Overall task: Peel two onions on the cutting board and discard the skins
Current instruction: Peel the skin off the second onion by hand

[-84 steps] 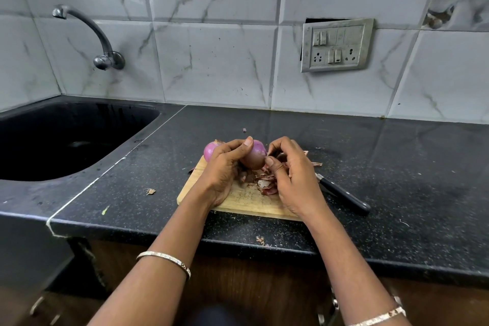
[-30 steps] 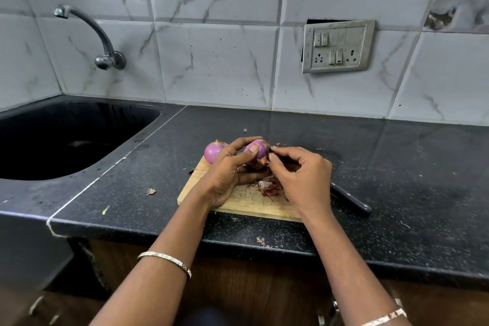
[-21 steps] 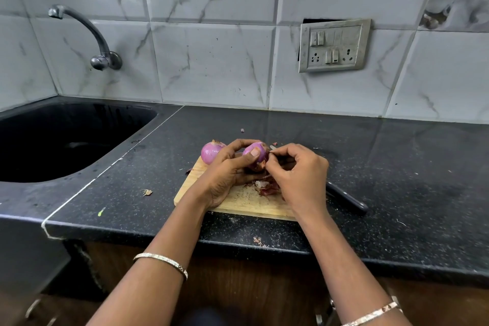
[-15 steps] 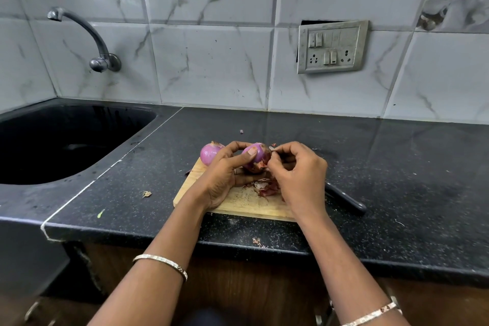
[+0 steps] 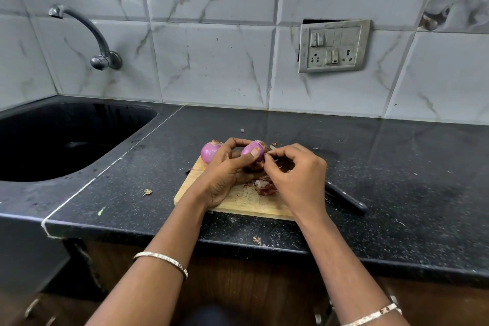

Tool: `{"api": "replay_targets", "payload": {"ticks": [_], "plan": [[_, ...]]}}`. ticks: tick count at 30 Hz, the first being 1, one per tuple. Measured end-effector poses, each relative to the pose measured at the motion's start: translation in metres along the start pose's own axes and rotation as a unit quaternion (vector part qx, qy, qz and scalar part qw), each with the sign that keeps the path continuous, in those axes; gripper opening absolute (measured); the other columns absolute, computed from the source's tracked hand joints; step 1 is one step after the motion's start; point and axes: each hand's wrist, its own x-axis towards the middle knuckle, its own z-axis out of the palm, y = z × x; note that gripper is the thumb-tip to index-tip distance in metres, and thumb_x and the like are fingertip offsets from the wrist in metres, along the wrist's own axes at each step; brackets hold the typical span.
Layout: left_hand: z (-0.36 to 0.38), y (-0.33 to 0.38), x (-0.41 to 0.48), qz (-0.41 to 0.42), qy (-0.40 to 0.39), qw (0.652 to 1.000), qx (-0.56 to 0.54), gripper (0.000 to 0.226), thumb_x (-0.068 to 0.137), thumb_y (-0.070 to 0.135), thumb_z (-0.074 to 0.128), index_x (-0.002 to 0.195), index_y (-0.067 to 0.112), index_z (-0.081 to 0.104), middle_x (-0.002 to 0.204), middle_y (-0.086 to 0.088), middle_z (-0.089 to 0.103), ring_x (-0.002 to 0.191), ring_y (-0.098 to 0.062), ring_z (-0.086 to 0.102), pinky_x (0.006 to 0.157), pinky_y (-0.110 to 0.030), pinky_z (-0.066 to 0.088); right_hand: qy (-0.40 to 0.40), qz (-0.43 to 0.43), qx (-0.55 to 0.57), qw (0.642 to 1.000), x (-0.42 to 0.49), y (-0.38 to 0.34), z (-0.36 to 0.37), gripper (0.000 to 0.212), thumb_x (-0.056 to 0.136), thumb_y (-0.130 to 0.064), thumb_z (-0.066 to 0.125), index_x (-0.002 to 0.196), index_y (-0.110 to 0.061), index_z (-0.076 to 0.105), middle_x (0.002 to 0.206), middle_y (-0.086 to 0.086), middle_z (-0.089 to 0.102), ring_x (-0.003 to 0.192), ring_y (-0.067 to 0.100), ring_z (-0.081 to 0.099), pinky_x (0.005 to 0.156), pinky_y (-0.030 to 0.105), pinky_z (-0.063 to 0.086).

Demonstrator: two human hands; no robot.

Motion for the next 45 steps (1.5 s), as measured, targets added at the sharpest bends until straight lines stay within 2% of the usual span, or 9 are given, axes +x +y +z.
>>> {"api": "replay_targets", "payload": {"ticks": [5,12,18,23,27,29,35,42,45], "plan": [[-0.0013,-0.0015,0.0002,0.007,-0.012,1.0,0.002,0.052,0.084,0.012,0.072,0.129,-0.002,0.049,0.11,-0.018,0.072,0.093,-0.026,0.073,0.079,-0.035,0.062,-0.002,0.024,-0.007,1.0,0.0007,0.003,0.0014,0.004,0.08,-0.013,0.076,0.079,-0.016,0.074,0.076,-0.008,0.067,0.07,0.007,0.064,0.066,0.033,0.056],[-0.0029,-0.0027,0.0028,-0.008,-0.009,1.0,-0.001,0.044,0.086,0.02,0.071,0.122,-0.002,0.057,0.106,-0.019,0.07,0.097,-0.032,0.068,0.091,-0.049,0.06,-0.002,0.04,-0.011,0.999,0.0012,0.0021,-0.0004,0.007,0.084,-0.009,0.072,0.082,-0.014,0.068,0.082,-0.005,0.064,0.071,0.002,0.06,0.064,0.013,0.047],[-0.0011,-0.0007,0.0015,-0.014,-0.012,1.0,-0.007,0.052,0.089,0.028,0.065,0.123,-0.011,0.059,0.11,-0.019,0.071,0.1,-0.032,0.071,0.086,-0.04,0.063,0.028,0.047,-0.014,0.998,0.0029,0.0033,-0.0022,0.009,0.084,-0.007,0.072,0.087,-0.014,0.069,0.085,-0.004,0.065,0.072,0.002,0.06,0.066,0.017,0.05],[-0.0005,-0.0004,0.0026,-0.02,0.002,1.0,-0.016,0.049,0.092,0.029,0.065,0.122,-0.009,0.062,0.106,-0.015,0.073,0.098,-0.029,0.072,0.083,-0.038,0.063,0.029,0.053,0.015,0.998,0.0025,0.0011,-0.0045,0.023,0.085,-0.014,0.074,0.107,-0.019,0.073,0.094,-0.01,0.07,0.081,0.002,0.066,0.073,0.025,0.058],[-0.0017,-0.0007,0.0029,-0.011,-0.01,1.0,0.006,0.051,0.094,0.03,0.063,0.122,-0.012,0.06,0.106,-0.018,0.069,0.101,-0.03,0.07,0.086,-0.041,0.062,-0.02,0.03,0.031,0.999,0.0017,-0.0024,-0.0042,0.027,0.087,-0.027,0.08,0.113,-0.022,0.077,0.103,-0.012,0.074,0.092,-0.003,0.068,0.081,0.016,0.054],[-0.0017,-0.0004,0.0027,-0.007,-0.016,1.0,0.01,0.051,0.095,0.03,0.062,0.122,-0.014,0.059,0.106,-0.019,0.067,0.101,-0.031,0.07,0.085,-0.041,0.062,-0.029,0.029,0.046,0.998,0.002,-0.002,-0.0045,0.026,0.086,-0.025,0.081,0.112,-0.021,0.079,0.104,-0.012,0.076,0.096,-0.006,0.068,0.086,0.011,0.051],[-0.0026,-0.0008,0.0026,-0.01,-0.011,1.0,0.018,0.043,0.099,0.029,0.058,0.121,-0.008,0.065,0.1,-0.013,0.073,0.092,-0.024,0.072,0.072,-0.031,0.062,-0.02,0.018,0.067,0.997,0.0019,0.0028,-0.002,0.019,0.088,-0.015,0.079,0.106,-0.013,0.08,0.1,-0.007,0.078,0.094,-0.005,0.07,0.087,0.017,0.055],[-0.003,-0.0021,0.0034,-0.003,-0.018,0.999,0.032,0.051,0.094,0.032,0.062,0.121,-0.011,0.064,0.103,-0.016,0.071,0.092,-0.023,0.071,0.072,-0.031,0.063,-0.014,0.018,0.055,0.998,0.0015,0.0052,-0.0009,0.017,0.086,-0.01,0.079,0.103,-0.011,0.081,0.095,-0.004,0.079,0.09,-0.001,0.072,0.083,0.016,0.056],[-0.0028,-0.0024,0.0037,-0.007,-0.02,0.999,0.035,0.051,0.097,0.032,0.059,0.121,-0.012,0.063,0.101,-0.017,0.072,0.091,-0.024,0.071,0.069,-0.03,0.063,-0.005,0.026,0.051,0.998,0.0017,0.004,-0.0014,0.016,0.085,-0.007,0.077,0.1,-0.013,0.081,0.091,-0.008,0.078,0.086,-0.007,0.07,0.079,0.01,0.052]]}}
